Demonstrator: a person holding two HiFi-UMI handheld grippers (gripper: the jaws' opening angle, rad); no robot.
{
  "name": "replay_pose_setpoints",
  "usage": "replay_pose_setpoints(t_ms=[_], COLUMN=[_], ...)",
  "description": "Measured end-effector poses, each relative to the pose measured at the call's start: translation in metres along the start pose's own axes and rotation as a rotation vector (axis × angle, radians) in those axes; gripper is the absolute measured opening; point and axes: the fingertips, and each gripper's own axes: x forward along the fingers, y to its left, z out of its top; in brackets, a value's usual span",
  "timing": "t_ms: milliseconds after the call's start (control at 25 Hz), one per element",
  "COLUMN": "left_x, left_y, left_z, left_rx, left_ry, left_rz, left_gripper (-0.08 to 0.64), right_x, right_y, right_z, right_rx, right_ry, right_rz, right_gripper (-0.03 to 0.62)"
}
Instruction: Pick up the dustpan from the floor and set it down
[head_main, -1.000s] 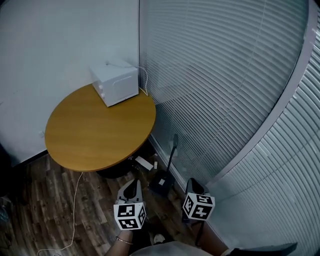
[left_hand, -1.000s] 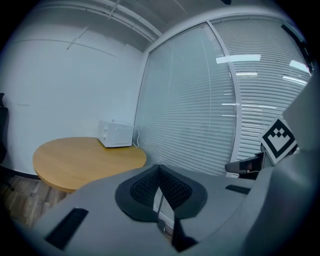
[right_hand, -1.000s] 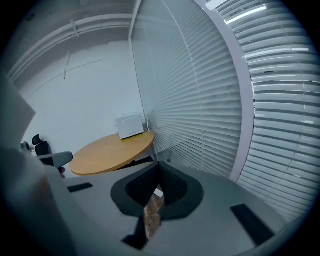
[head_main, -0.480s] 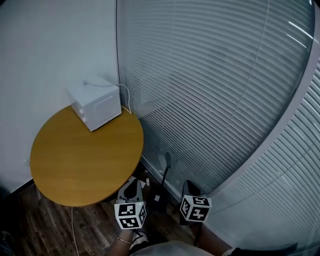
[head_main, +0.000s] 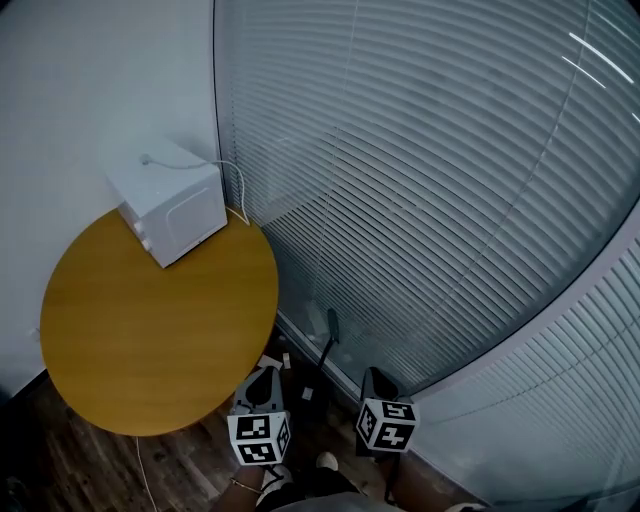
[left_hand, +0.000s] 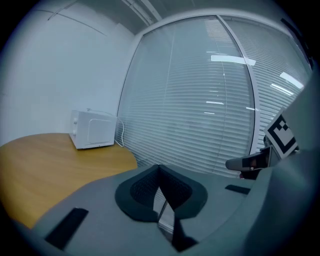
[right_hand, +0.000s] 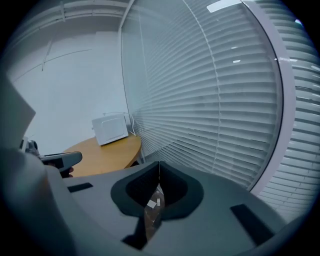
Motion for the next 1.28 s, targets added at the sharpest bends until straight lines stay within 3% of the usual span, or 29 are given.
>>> replay_pose_setpoints(t_ms=[320,480,720,1280], left_x=[0.010,0.010,0.018,0.049], left_y=[-0.004,-0.013,-0.019,0.014], left_z=[-0.018,-0.039,-0.087,-0.219], left_rx=[-0.001,-0.019,-0.047,-0.072], left_ry=[0.028,0.022,0.057,0.137], left_rz=[-0.011,-0.053,-0.054,0.037], left_gripper=[0.015,0.015,0.015,0.015], right_x=[0.022,0.030,0.048,0.105], right_y=[0.001,-0.003,-0.017,-0.037], right_z=[-0.017,-0.032,-0.060,-0.184], right_rx=[-0.006,-0.018,-0.043,-0.009], right_ry=[0.048,0.063,0.088,0.195], right_rz=[0.026,0.036,0.049,0.033], right_gripper=[0.032,0.032,0.032,0.032])
